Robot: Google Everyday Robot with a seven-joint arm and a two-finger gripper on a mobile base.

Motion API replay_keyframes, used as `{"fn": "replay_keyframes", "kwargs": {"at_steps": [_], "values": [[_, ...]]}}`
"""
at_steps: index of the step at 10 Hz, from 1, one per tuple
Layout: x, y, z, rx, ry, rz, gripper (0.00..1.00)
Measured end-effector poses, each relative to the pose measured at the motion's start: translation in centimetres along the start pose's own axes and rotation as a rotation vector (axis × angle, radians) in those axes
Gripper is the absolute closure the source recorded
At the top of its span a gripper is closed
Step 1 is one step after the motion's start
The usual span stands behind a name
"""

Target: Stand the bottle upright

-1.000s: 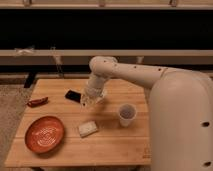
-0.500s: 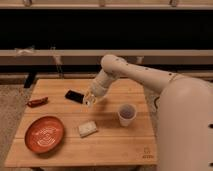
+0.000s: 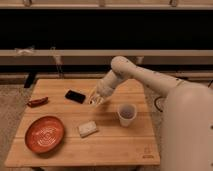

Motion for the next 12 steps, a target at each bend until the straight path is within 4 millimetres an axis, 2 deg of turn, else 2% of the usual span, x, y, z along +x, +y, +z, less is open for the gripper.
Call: {"fn": "replay_keyframes", "kwargs": {"at_steps": [3,4,9,12], "values": [[-1.0,-0.4,-4.2,0.038,0.007,-0.011,1.00],[-1.3,-0.5,-5.0,0.041,0.003,-0.014,1.00],[-2.1,-0.3,-6.1,0.065,-0.093,-0.029,1.00],[-3.5,0.6,-5.2,0.100,-0.239,-0.054,1.00]]}}
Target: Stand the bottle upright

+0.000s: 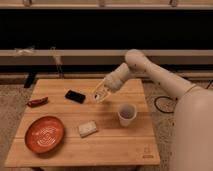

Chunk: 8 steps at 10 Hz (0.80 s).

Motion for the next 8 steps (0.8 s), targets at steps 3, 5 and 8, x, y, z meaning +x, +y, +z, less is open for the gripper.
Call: {"fn": "replay_keyframes", "kwargs": {"at_steps": [3,5,8], "values": [[-1.6,0.4,0.7,-0.038,0.009,-0.053,1.00],[-1.9,0.1,0.5,-0.061,0.040,-0.074,1.00],[-1.9,0.1,0.5,-0.058,0.042,-0.074,1.00]]}}
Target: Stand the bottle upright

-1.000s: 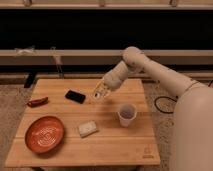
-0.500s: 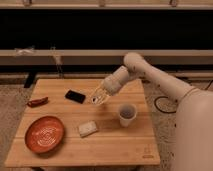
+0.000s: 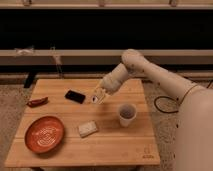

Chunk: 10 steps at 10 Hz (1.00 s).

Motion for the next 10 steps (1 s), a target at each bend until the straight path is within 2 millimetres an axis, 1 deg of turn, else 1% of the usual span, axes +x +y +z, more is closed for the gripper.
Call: {"fn": "replay_keyframes", "kwargs": {"at_steps": [5,8,9,10], "values": [[0.0,0.0,-0.1,0.004,-0.006,0.004,1.00],[0.9,1.3,-0.2,0.047,-0.107,0.079,1.00],[0.9,1.6,-0.2,0.047,-0.108,0.090,1.00],[1.2,2.4,-0.5,0.048,-0.105,0.111,1.00]]}}
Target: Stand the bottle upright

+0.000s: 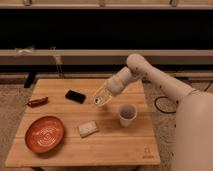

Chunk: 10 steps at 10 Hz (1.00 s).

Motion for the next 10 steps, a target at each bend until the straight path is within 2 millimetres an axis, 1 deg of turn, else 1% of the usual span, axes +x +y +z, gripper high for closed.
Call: {"fn": "replay_keyframes", "kwargs": {"at_steps": [1,5,8,10], "values": [[0.1,0.7,-0.5,0.002,0.004,0.015,1.00],[1.0,2.3,-1.0,-0.001,-0.009,0.061,1.00],[2.0,2.7,-1.1,0.021,-0.062,0.098,1.00],[2.7,3.4,-1.4,0.037,-0.078,0.122,1.00]]}}
